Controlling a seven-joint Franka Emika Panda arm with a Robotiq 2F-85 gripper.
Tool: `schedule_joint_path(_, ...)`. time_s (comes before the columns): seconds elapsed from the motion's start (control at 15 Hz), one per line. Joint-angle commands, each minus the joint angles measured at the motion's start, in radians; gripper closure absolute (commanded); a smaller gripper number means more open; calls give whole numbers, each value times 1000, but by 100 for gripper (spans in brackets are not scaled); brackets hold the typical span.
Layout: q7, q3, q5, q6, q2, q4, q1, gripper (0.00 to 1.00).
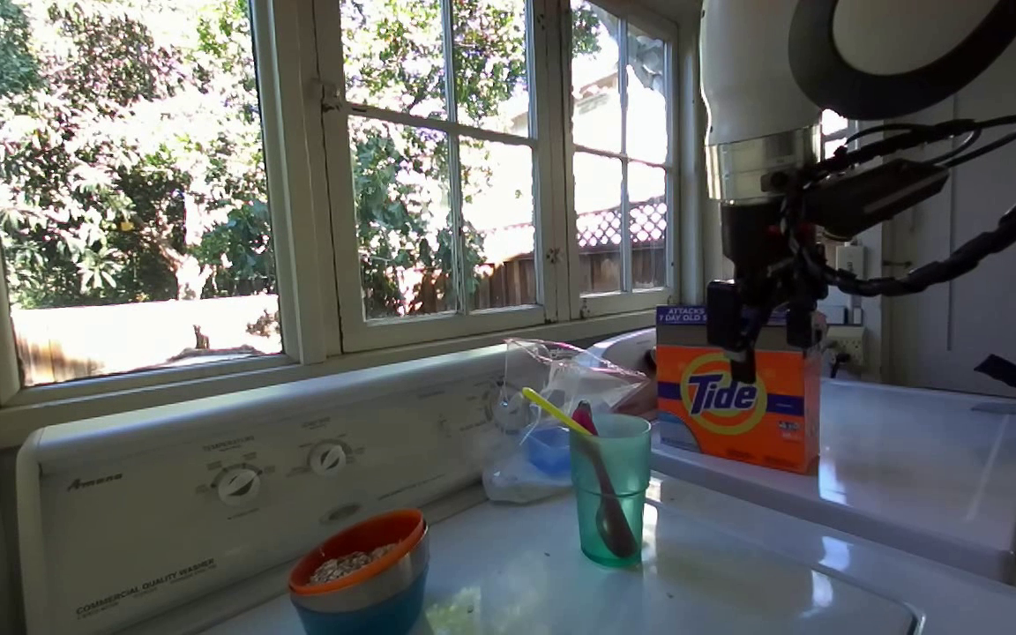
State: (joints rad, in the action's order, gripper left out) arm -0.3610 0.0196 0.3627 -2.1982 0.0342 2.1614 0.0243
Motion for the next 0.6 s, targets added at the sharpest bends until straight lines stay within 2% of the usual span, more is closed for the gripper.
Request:
schedule_joint_path(0.0, -138, -19, 200, -2, -38, -42, 17, 0)
schedule_joint_path(0.27, -199, -68, 450, 61, -115, -143, 41, 0)
schedule_joint_path(0.47, -175, -108, 456, 94, -197, -246, 54, 0)
schedule_joint_path(0.53, -156, -118, 440, 60, -221, -279, 59, 0)
